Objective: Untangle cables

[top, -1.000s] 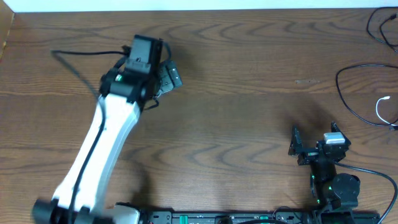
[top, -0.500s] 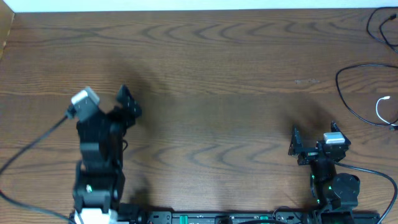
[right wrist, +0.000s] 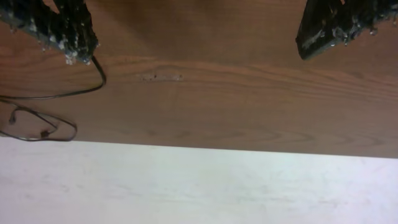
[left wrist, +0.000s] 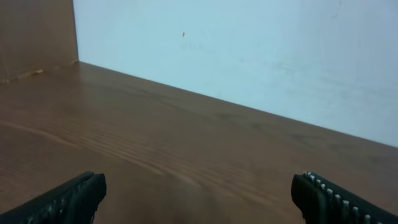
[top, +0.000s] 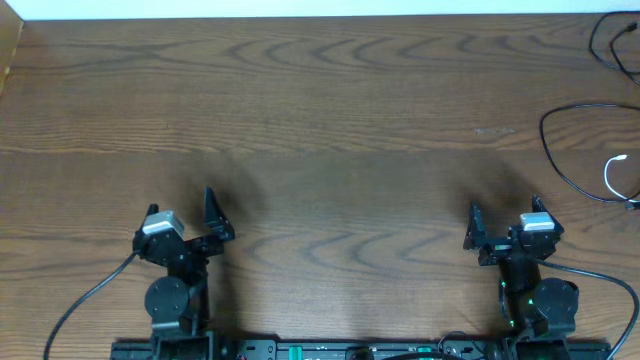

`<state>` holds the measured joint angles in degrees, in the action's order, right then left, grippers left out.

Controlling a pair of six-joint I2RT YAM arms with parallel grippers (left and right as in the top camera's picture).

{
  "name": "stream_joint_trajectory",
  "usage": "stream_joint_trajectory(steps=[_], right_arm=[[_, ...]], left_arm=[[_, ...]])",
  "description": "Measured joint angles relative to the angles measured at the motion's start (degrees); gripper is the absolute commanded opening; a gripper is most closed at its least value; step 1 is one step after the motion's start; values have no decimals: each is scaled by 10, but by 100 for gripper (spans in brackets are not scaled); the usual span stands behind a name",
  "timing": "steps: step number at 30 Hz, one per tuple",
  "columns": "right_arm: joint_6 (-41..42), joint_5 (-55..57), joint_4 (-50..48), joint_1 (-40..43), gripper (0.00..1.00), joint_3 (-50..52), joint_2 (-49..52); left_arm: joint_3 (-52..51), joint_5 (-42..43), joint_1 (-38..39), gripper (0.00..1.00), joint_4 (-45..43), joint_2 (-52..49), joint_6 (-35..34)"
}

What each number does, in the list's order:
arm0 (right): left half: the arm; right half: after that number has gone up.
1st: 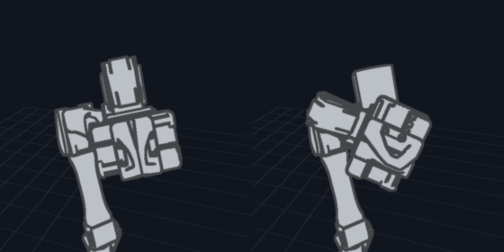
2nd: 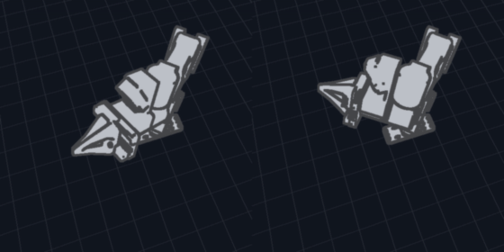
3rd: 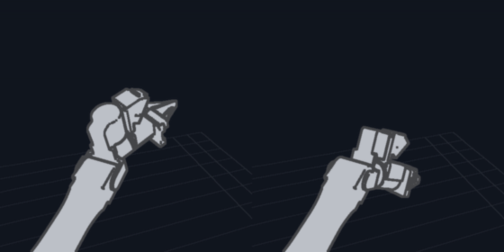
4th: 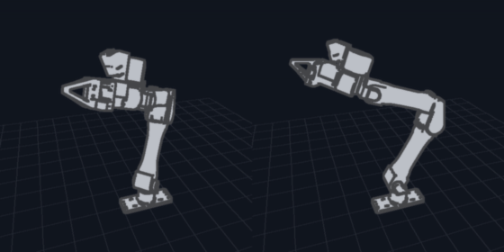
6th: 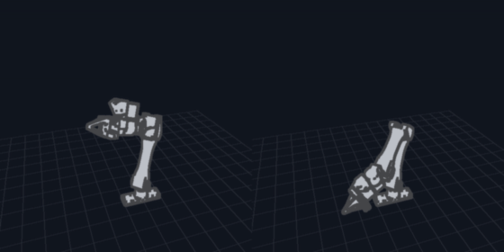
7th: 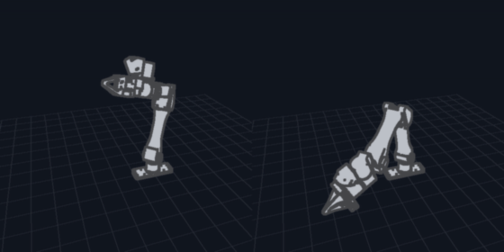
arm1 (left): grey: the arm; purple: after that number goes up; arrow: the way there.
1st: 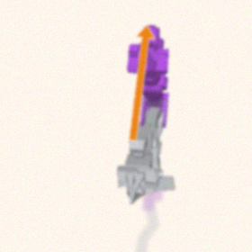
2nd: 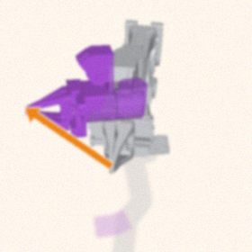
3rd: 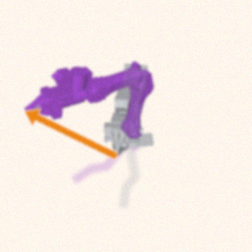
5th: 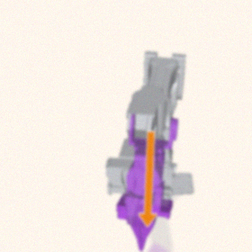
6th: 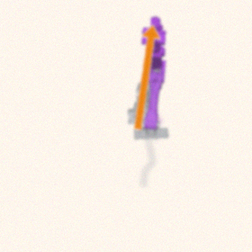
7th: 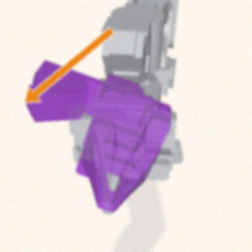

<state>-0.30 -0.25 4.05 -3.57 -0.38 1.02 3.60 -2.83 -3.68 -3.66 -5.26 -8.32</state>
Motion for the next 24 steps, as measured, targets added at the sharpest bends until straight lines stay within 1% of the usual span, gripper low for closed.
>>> stream_joint_trajectory(steps=[3,8,24], right_arm=[[0,0,0,0,99,0,0],[0,0,0,0,99,0,0],[0,0,0,0,99,0,0]], left_arm=[[-31,1,0,100,21,33,7],[-27,10,0,100,48,43,12],[-24,12,0,100,51,46,22]])
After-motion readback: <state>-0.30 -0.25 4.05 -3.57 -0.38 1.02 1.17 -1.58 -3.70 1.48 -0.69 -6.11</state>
